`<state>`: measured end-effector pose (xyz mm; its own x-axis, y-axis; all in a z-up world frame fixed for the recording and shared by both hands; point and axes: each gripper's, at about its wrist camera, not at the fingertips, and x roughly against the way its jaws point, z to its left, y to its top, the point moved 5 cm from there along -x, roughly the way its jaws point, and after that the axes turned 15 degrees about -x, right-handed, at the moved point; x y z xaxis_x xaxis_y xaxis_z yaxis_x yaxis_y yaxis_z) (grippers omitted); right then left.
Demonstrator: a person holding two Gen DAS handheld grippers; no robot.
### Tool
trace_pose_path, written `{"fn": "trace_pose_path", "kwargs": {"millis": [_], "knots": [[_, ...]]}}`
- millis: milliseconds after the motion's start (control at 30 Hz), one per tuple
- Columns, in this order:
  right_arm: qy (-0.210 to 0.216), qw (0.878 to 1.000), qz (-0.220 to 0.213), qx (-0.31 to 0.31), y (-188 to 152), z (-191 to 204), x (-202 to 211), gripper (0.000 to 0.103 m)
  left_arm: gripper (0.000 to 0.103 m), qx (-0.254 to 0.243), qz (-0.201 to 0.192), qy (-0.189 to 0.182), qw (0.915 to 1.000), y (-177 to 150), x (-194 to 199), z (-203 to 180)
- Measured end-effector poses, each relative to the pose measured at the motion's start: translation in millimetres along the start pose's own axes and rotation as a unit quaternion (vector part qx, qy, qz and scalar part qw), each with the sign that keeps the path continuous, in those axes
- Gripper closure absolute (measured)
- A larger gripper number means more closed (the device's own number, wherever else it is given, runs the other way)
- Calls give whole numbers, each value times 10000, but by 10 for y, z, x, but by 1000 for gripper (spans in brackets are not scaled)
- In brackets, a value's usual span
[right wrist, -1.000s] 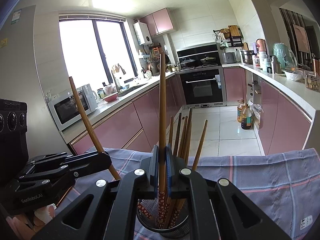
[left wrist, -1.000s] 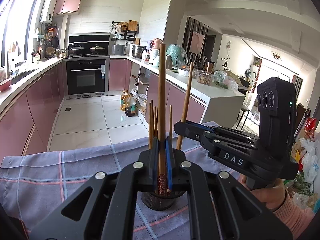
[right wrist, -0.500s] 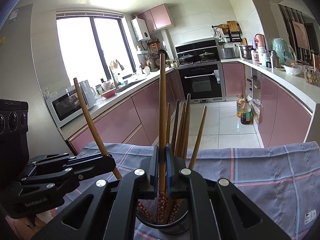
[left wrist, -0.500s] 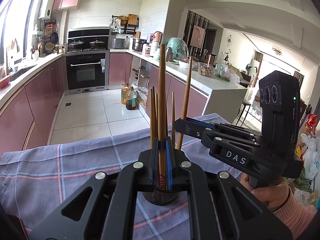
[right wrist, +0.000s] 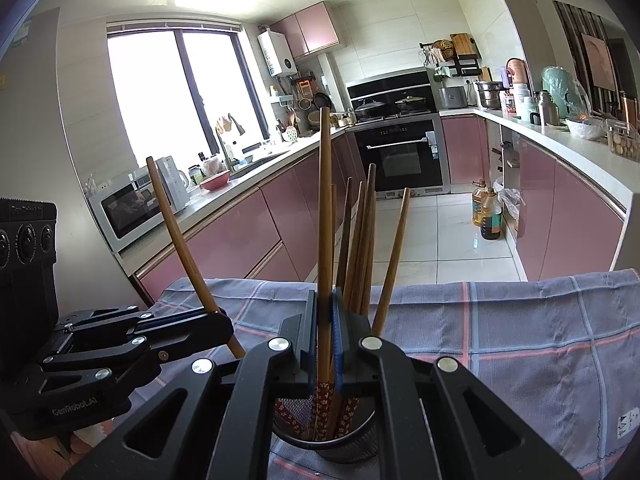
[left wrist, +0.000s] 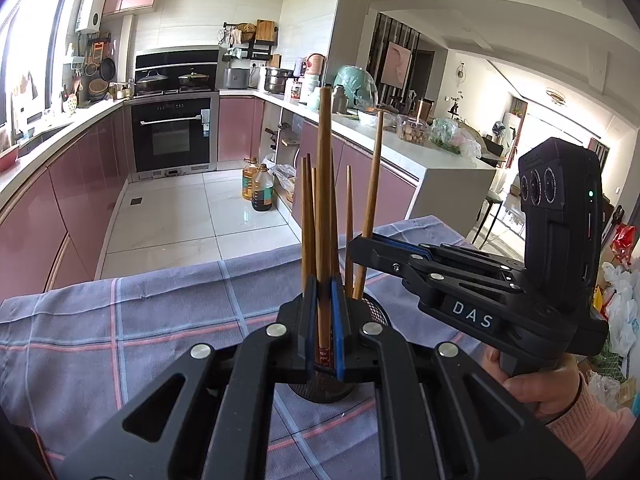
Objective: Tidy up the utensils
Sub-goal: 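Lower the left tool's chopstick into the mesh cup while the right tool lowers its own in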
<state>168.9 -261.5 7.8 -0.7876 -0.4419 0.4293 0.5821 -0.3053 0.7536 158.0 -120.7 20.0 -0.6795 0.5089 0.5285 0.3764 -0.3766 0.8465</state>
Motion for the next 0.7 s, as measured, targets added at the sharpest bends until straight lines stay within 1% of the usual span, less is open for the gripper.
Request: {"fn": "trace_pose_path", "kwargs": {"millis": [400, 700], "knots": [[-36, 9999, 124, -72, -78, -68, -71, 97, 96, -28, 145, -34, 9999, -87, -85, -27], [-37, 9999, 107, -109, -88, -117, -81, 97, 95, -50, 223, -47, 9997, -117, -146, -34]]}}
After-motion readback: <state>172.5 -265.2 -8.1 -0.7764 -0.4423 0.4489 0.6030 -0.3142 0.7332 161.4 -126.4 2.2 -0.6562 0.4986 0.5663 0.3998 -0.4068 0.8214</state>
